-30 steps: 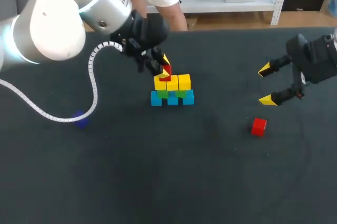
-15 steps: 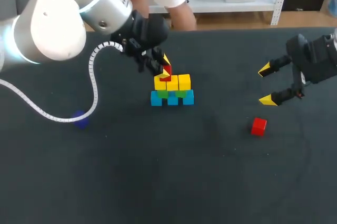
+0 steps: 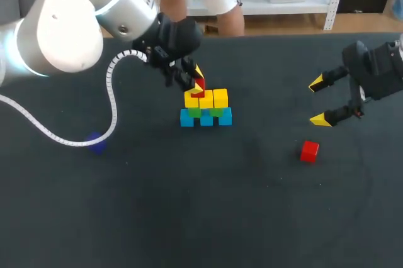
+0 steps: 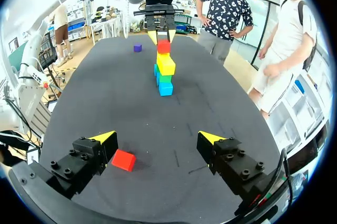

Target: Place the blue cubes, place green cubes on the blue cubes, place the yellow cubes on the green cubes, then place the red cubes on the yellow cubes, and place purple cube on the red cubes.

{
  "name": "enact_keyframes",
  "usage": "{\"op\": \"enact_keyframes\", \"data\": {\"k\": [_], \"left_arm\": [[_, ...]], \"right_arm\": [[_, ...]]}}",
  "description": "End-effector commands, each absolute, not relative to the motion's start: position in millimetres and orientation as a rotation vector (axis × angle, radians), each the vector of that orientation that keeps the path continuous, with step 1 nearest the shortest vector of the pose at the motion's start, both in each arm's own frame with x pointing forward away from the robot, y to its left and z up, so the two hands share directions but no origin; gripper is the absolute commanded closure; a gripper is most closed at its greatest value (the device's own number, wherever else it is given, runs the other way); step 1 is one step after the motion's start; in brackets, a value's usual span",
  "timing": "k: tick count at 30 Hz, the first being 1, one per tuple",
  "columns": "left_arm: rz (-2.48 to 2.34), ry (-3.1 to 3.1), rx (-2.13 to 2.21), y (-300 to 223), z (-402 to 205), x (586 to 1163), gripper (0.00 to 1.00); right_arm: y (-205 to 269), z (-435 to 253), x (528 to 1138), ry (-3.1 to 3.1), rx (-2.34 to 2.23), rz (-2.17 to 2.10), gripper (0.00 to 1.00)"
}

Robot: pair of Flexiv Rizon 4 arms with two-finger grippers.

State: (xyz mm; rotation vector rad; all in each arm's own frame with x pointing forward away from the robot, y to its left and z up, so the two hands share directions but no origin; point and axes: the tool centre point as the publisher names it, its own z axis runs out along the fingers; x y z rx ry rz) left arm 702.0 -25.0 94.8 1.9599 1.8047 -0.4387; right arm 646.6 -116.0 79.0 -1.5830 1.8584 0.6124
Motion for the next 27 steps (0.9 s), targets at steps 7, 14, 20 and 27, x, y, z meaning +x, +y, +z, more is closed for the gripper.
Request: {"op": "enact_keyframes", "data": {"k": [7, 14, 20, 27], "left_arm": [[-0.443, 1.804, 1.966, -26.0, 92.9, 705.5, 0.71], [-0.442, 1.804, 1.968, -26.9, 91.5, 707.8, 0.70], [-0.440, 1.805, 1.971, -26.4, 92.2, 708.2, 0.58], [-0.438, 1.812, 1.972, -24.9, 92.6, 708.7, 0.45]], "right_arm": [[-115.9, 78.1, 647.1, 1.855, -1.582, 0.614, 0.00], [-115.9, 78.1, 647.1, 1.855, -1.582, 0.614, 0.00], [-115.9, 78.1, 647.1, 1.855, -1.582, 0.614, 0.00], [-115.9, 78.1, 647.1, 1.855, -1.582, 0.614, 0.00]]}}
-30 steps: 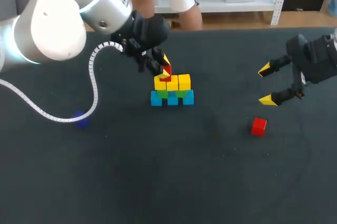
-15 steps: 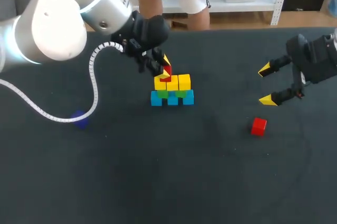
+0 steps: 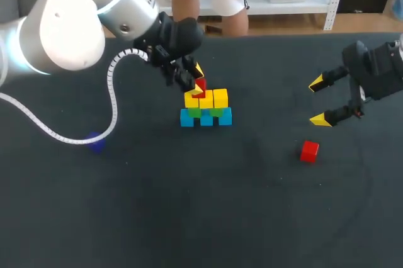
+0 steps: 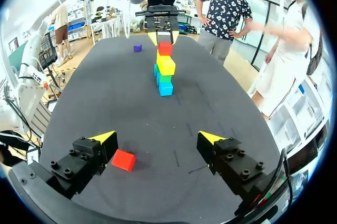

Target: Place the blue cubes, place green cubes on the blue cubes, place the yellow cubes on the green cubes, then place the red cubes on the yellow cubes, and place purple cube on the red cubes.

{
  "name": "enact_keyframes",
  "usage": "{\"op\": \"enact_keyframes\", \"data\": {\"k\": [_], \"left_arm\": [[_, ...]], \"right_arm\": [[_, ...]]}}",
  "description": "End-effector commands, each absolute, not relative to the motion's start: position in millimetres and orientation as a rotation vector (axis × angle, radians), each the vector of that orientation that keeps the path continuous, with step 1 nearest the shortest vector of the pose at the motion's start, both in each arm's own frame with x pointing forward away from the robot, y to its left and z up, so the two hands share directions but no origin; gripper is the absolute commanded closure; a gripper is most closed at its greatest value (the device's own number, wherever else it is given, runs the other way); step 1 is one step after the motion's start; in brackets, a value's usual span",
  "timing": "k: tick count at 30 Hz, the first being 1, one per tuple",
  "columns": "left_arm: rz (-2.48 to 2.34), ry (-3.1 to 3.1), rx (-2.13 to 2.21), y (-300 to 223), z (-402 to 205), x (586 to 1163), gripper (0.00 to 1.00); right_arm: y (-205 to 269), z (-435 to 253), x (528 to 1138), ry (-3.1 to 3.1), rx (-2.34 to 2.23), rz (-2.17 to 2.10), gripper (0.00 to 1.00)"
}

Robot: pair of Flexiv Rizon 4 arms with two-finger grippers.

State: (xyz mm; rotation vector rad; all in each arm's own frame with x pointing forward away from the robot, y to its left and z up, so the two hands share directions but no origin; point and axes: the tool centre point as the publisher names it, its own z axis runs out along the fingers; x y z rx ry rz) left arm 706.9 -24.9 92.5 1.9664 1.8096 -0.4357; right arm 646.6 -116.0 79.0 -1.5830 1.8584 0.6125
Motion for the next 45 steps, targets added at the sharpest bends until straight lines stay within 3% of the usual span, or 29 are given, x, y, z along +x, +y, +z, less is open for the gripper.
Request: {"op": "enact_keyframes", "data": {"k": [1, 5, 17, 45], "left_arm": [[-0.439, 1.813, 1.971, -25, 93, 709, 0.36], [-0.433, 1.816, 1.971, -23, 95, 708, 0.00], [-0.339, 1.788, 1.936, 11, 132, 704, 0.00], [-0.339, 1.781, 1.874, 120, 157, 676, 0.00]], "right_arm": [[-116, 78, 647, 1.855, -1.582, 0.614, 0.00], [-116, 78, 647, 1.855, -1.582, 0.614, 0.00], [-116, 78, 647, 1.855, -1.582, 0.614, 0.00], [-116, 78, 647, 1.855, -1.582, 0.614, 0.00]]}}
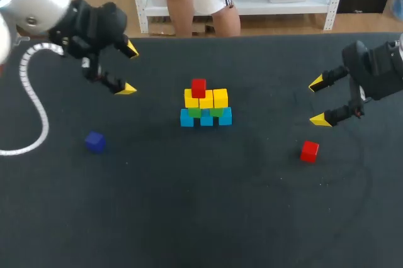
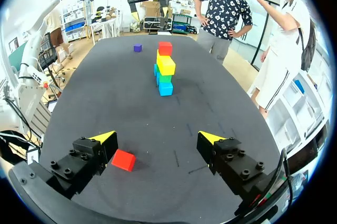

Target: Place the blue cubes, place green cubes on the blue cubes, place the yellow cubes on the green cubes, then place the red cubes on the yellow cubes, and place purple cube on the red cubes.

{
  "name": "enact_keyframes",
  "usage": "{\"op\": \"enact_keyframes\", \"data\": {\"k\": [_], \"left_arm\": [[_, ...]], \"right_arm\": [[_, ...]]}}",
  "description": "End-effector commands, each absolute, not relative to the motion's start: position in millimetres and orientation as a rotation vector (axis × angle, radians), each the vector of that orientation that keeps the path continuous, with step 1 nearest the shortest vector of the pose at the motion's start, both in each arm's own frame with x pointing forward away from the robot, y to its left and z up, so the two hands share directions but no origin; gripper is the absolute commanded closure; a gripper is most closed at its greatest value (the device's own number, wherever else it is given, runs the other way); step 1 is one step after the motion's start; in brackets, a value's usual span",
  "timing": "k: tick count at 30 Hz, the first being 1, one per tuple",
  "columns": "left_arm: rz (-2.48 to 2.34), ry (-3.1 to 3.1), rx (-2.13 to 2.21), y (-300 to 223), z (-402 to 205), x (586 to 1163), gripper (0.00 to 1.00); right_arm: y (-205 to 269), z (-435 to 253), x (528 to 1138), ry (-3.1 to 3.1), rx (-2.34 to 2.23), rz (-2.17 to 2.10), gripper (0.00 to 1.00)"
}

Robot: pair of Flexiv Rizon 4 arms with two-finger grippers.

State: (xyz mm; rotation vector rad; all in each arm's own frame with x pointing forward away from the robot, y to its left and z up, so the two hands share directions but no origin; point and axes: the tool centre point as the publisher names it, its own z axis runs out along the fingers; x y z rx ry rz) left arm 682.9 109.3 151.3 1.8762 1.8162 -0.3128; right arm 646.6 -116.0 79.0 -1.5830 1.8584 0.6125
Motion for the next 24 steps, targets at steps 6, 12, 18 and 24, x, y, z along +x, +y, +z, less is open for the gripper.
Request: {"op": "enact_keyframes", "data": {"k": [6, 12, 18, 24], "left_arm": [[-0.339, 1.781, 1.874, 120, 157, 676, 0.00], [-0.339, 1.781, 1.874, 120, 157, 676, 0.00], [-0.339, 1.781, 1.874, 120, 157, 676, 0.00], [-0.339, 1.781, 1.874, 120, 157, 676, 0.00]], "right_arm": [[-116, 78, 647, 1.855, -1.582, 0.614, 0.00], [-109, 73, 633, 1.840, -1.532, 0.551, 0.00], [-108, 68, 612, 1.903, -1.426, 0.490, 0.00], [-110, 58, 593, 1.944, -1.371, 0.454, 0.00]]}}
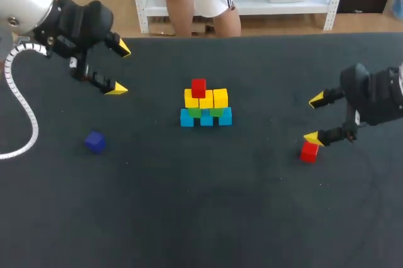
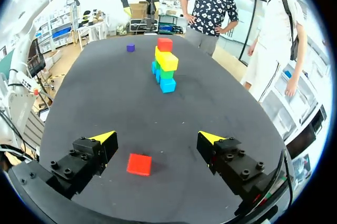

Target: Place the blue cubes, place green cubes on the blue cubes, place the yellow cubes on the green cubes, then place the red cubes on the yellow cubes, and place purple cube on the red cubes.

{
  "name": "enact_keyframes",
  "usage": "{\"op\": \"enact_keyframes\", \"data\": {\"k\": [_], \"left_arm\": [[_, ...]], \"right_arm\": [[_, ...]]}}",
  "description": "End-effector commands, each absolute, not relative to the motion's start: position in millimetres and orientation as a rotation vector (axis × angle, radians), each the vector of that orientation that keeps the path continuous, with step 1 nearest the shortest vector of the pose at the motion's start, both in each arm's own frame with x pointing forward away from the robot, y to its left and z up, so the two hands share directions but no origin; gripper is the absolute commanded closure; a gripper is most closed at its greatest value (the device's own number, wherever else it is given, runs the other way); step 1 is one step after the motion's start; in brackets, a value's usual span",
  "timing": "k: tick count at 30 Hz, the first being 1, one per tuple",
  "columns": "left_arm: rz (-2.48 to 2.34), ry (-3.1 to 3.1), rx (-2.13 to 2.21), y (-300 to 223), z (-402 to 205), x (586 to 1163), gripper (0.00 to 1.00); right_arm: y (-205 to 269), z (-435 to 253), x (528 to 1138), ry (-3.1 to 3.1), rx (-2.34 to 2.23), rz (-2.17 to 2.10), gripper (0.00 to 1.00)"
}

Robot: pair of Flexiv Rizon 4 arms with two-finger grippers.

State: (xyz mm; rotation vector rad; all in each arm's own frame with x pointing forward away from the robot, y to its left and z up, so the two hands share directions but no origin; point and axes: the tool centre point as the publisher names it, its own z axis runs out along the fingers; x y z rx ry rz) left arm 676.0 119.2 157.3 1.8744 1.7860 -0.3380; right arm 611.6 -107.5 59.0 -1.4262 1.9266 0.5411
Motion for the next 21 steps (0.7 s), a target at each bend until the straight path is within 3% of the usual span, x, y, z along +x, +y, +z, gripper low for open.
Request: {"op": "enact_keyframes", "data": {"k": [1, 21], "left_arm": [[-0.339, 1.781, 1.874, 120, 157, 676, 0.00], [-0.339, 1.781, 1.874, 120, 157, 676, 0.00]], "right_arm": [[-111, 55, 592, 1.952, -1.357, 0.457, 0.00], [-127, 11, 578, 1.995, -1.335, 0.523, 0.00]]}}
